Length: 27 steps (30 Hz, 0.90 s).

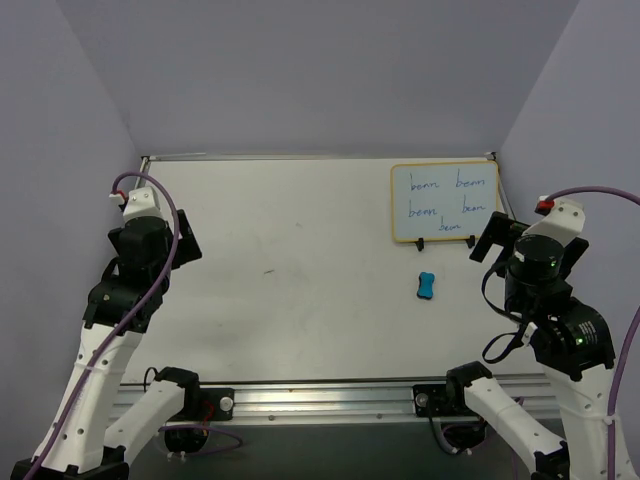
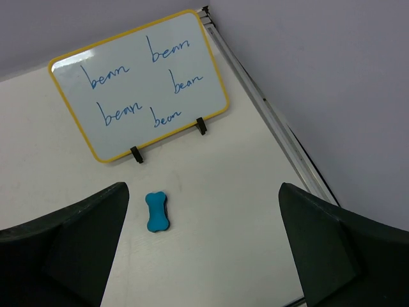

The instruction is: Erase the whiteboard

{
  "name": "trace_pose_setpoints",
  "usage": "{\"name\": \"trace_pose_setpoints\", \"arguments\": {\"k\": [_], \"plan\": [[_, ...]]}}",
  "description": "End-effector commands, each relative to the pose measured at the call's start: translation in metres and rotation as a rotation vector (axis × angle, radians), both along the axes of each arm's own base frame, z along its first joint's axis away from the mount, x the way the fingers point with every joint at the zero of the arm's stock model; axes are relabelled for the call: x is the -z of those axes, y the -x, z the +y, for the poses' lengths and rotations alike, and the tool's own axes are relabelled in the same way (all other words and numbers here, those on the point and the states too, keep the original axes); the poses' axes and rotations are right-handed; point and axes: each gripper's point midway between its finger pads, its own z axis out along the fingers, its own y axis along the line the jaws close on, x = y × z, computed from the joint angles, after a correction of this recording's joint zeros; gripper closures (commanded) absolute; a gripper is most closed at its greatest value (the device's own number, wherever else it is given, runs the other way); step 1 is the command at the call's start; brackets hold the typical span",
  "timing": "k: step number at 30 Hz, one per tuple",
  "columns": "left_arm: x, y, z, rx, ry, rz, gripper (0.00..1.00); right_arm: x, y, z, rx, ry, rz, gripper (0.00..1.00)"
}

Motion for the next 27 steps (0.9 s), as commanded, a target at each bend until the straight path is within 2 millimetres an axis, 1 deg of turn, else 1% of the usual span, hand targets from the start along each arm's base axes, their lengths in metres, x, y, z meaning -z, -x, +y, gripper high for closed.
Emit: {"name": "trace_pose_setpoints", "arguments": {"k": [1, 5, 8, 11, 12, 13, 15, 16, 17, 18, 19, 21, 22, 23, 24, 25, 26, 27], "plan": [[-0.012, -0.004, 0.002, -0.01, -0.003, -0.039, 0.06, -0.001, 0.0, -0.006, 0.045, 0.003, -0.017, 0.0], [-0.017, -0.004, -0.002, 0.013, 0.012, -0.058, 0.06, -0.002, 0.0, -0.006, 0.042, -0.003, -0.032, 0.0], [-0.022, -0.004, -0.009, 0.047, 0.038, -0.08, 0.06, 0.001, -0.002, -0.003, 0.031, -0.004, -0.02, 0.0], [-0.026, -0.009, -0.029, 0.129, 0.115, -0.103, 0.06, 0.004, -0.005, 0.001, 0.013, -0.014, -0.027, 0.0], [-0.027, -0.01, -0.047, 0.204, 0.175, -0.106, 0.06, 0.0, -0.006, 0.003, 0.003, -0.028, -0.052, 0.0], [-0.038, -0.016, -0.061, 0.246, 0.251, -0.152, 0.06, 0.001, -0.007, 0.009, -0.029, -0.045, -0.058, 0.0], [-0.034, -0.026, -0.088, 0.329, 0.358, -0.151, 0.06, -0.008, -0.007, 0.016, -0.073, -0.08, -0.116, 0.0], [-0.046, -0.033, -0.111, 0.401, 0.475, -0.186, 0.06, -0.008, -0.007, 0.019, -0.093, -0.089, -0.127, 0.0], [-0.033, -0.045, -0.125, 0.434, 0.525, -0.152, 0.06, -0.013, -0.004, 0.025, -0.133, -0.102, -0.154, 0.0], [-0.032, -0.051, -0.139, 0.461, 0.606, -0.148, 0.06, -0.016, -0.004, 0.028, -0.156, -0.109, -0.172, 0.0], [-0.033, -0.07, -0.163, 0.541, 0.66, -0.171, 0.06, -0.019, -0.003, 0.029, -0.169, -0.112, -0.184, 0.0], [-0.015, -0.089, -0.187, 0.582, 0.715, -0.151, 0.06, -0.021, -0.001, 0.036, -0.207, -0.133, -0.202, 0.0], [-0.02, -0.1, -0.207, 0.642, 0.724, -0.182, 0.06, -0.02, -0.002, 0.039, -0.221, -0.138, -0.201, 0.0], [0.014, -0.117, -0.227, 0.669, 0.726, -0.086, 0.06, -0.015, -0.003, 0.043, -0.241, -0.144, -0.19, 0.0], [0.002, -0.129, -0.243, 0.714, 0.713, -0.108, 0.06, -0.012, -0.003, 0.05, -0.276, -0.157, -0.177, 0.0], [0.004, -0.137, -0.26, 0.752, 0.711, -0.108, 0.06, -0.01, -0.003, 0.052, -0.28, -0.169, -0.174, 0.0], [0.031, -0.142, -0.291, 0.813, 0.722, -0.04, 0.06, -0.009, -0.003, 0.053, -0.283, -0.178, -0.169, 0.0], [0.016, -0.149, -0.309, 0.875, 0.731, -0.075, 0.06, -0.008, -0.002, 0.058, -0.305, -0.189, -0.162, 0.0]]}}
